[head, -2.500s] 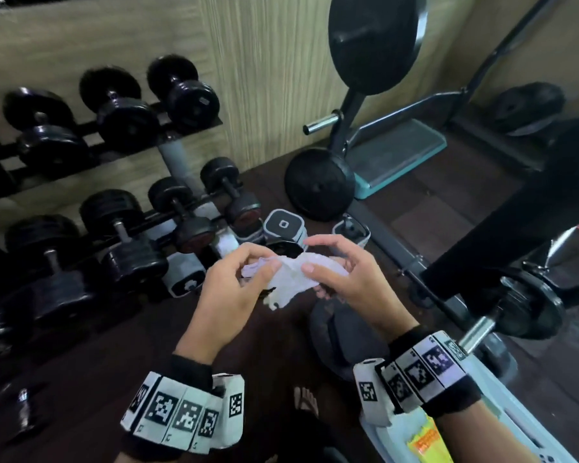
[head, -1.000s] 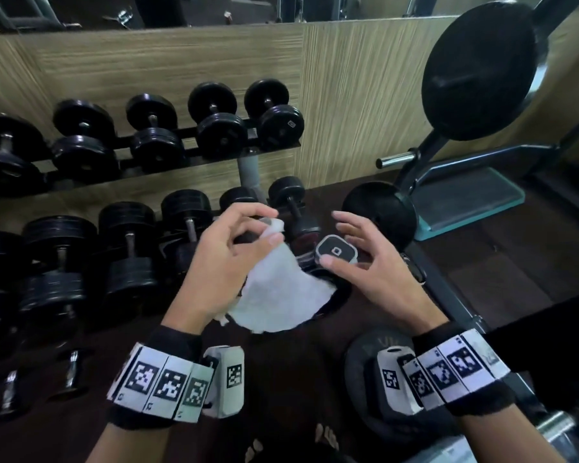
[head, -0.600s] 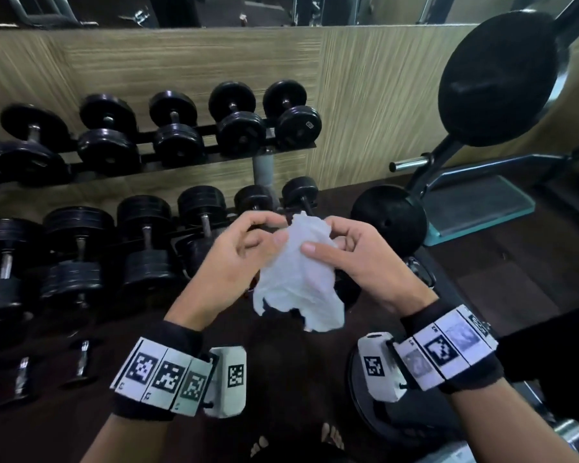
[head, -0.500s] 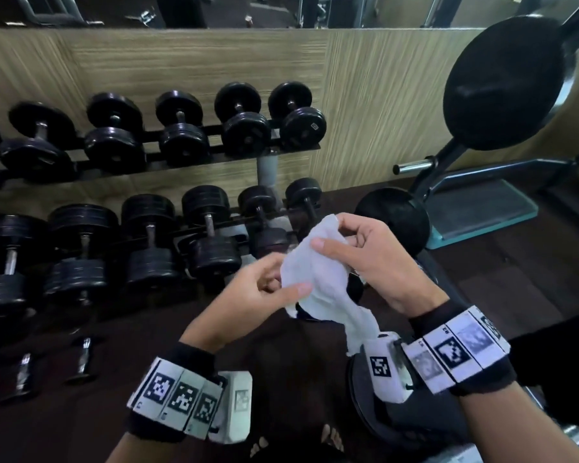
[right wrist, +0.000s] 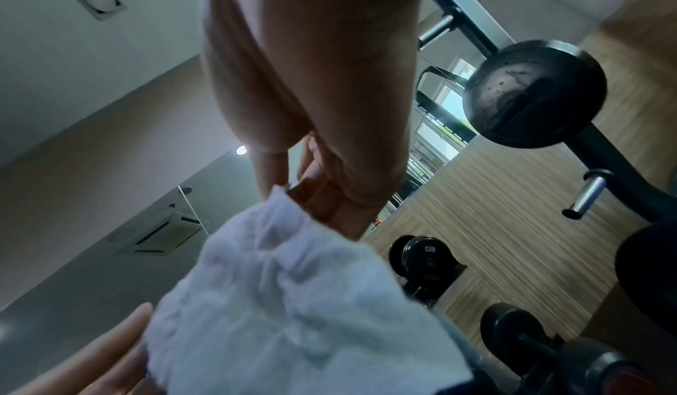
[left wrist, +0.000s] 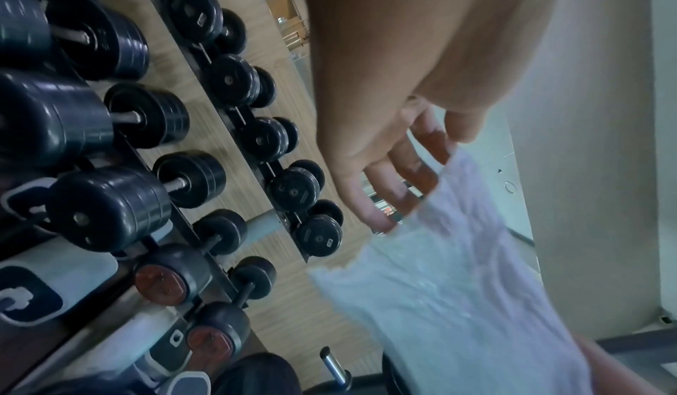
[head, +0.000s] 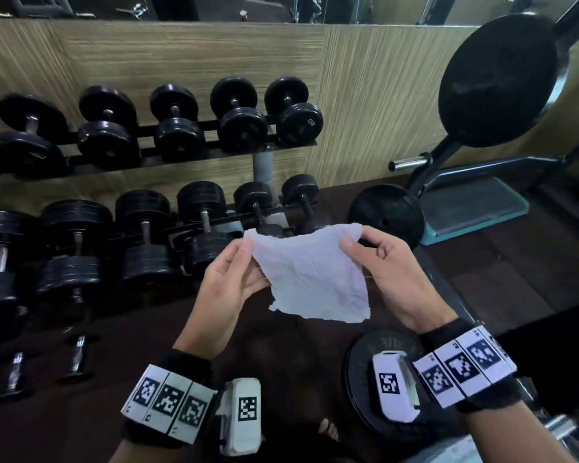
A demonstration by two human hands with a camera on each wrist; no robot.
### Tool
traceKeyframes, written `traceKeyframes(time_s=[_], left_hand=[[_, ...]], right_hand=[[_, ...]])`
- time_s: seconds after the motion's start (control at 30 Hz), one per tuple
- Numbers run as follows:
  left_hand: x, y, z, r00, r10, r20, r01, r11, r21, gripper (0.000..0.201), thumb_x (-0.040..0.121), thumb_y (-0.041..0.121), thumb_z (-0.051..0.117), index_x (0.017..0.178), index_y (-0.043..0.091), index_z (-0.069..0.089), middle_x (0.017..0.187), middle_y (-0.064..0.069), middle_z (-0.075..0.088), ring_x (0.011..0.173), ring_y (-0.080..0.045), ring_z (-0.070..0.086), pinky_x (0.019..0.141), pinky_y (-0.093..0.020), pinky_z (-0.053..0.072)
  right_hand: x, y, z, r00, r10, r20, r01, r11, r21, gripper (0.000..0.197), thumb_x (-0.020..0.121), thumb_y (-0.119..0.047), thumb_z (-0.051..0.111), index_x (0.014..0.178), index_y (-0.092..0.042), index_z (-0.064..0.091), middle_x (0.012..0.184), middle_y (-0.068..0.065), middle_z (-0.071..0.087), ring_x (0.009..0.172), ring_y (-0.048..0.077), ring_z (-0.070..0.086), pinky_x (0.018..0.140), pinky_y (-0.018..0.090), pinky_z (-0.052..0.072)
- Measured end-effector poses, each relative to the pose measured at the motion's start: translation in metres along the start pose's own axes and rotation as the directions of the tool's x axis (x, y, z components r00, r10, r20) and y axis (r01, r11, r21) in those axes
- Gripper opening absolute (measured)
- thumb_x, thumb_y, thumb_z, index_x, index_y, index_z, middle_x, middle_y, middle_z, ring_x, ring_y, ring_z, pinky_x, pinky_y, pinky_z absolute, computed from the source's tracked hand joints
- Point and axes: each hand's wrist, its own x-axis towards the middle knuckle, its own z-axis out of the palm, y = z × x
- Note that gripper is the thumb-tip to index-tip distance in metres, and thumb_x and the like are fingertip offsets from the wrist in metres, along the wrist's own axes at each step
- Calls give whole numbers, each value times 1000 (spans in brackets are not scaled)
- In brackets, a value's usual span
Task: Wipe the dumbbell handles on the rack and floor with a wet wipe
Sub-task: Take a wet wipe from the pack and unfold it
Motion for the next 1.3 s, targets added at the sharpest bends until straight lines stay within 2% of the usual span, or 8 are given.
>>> traceKeyframes(time_s=[0.2, 0.33, 0.43, 0.57, 0.73, 0.87, 1.1, 1.3], left_hand=[[-2, -8, 4, 993, -70, 98, 62, 995, 83, 62, 100, 19, 55, 155, 26, 28, 119, -8, 72, 114, -24, 67, 102, -42, 52], [-1, -9, 3, 996, 53, -69, -40, 982, 183, 62, 97, 18, 61, 149, 41, 37, 68, -6, 61, 71, -19, 60, 76, -28, 52], [4, -8, 1, 993, 96, -73, -74, 963, 260, 60, 96, 23, 64, 144, 51, 40, 75, -36, 49, 76, -25, 51, 81, -20, 48], [4, -1, 1, 987, 160, -4, -146, 910, 387, 35, 95, 21, 66, 124, 40, 66, 85, -25, 62, 79, -37, 57, 77, -19, 47], [7, 2, -4, 987, 162, -18, -126, 830, 543, 25, 90, 16, 72, 111, 28, 75, 71, 8, 66, 72, -11, 60, 72, -12, 47], [10, 6, -6, 978, 209, -16, -142, 716, 683, 11, 90, 20, 71, 96, 27, 78, 81, 10, 74, 76, -6, 67, 75, -20, 53], [14, 7, -8, 976, 217, 28, -176, 701, 691, 7, 93, 25, 68, 90, 30, 72, 106, 15, 67, 106, -2, 60, 96, -26, 44], [13, 11, -7, 985, 173, 30, -157, 791, 592, 11, 97, 27, 62, 94, 22, 71, 78, 8, 70, 72, -4, 61, 68, -10, 44]], right_hand=[[0, 7, -2, 996, 47, 76, -56, 991, 118, 31, 97, -16, 66, 127, -22, 66, 107, 28, 71, 104, 41, 69, 99, 53, 52], [5, 20, -10, 997, 70, 23, -72, 990, 121, 65, 89, -7, 73, 147, -23, 48, 81, 20, 57, 85, 27, 55, 93, 39, 54], [3, 21, -12, 999, 30, -44, -25, 992, 123, 48, 90, -2, 70, 131, -24, 62, 81, 24, 67, 81, 27, 58, 93, 42, 51], [2, 20, -10, 999, -13, -46, 17, 995, 102, 26, 90, -3, 71, 111, -17, 74, 76, 15, 64, 81, 19, 61, 90, 40, 50], [2, 18, -15, 999, -53, -6, 53, 998, 40, 24, 86, -2, 74, 107, -13, 77, 94, 19, 62, 85, 22, 59, 84, 33, 49], [5, 18, -15, 998, -47, -34, 46, 999, -28, 14, 84, -9, 79, 97, -15, 79, 91, 25, 63, 81, 22, 56, 78, 28, 49], [8, 14, -17, 996, -50, -76, 46, 998, -51, 16, 84, -9, 79, 98, -16, 79, 103, 35, 63, 82, 23, 61, 81, 38, 51], [12, 17, -22, 1000, -17, -3, 16, 981, -191, 6, 88, -18, 77, 90, -14, 80, 87, 27, 66, 74, 19, 58, 75, 33, 50]])
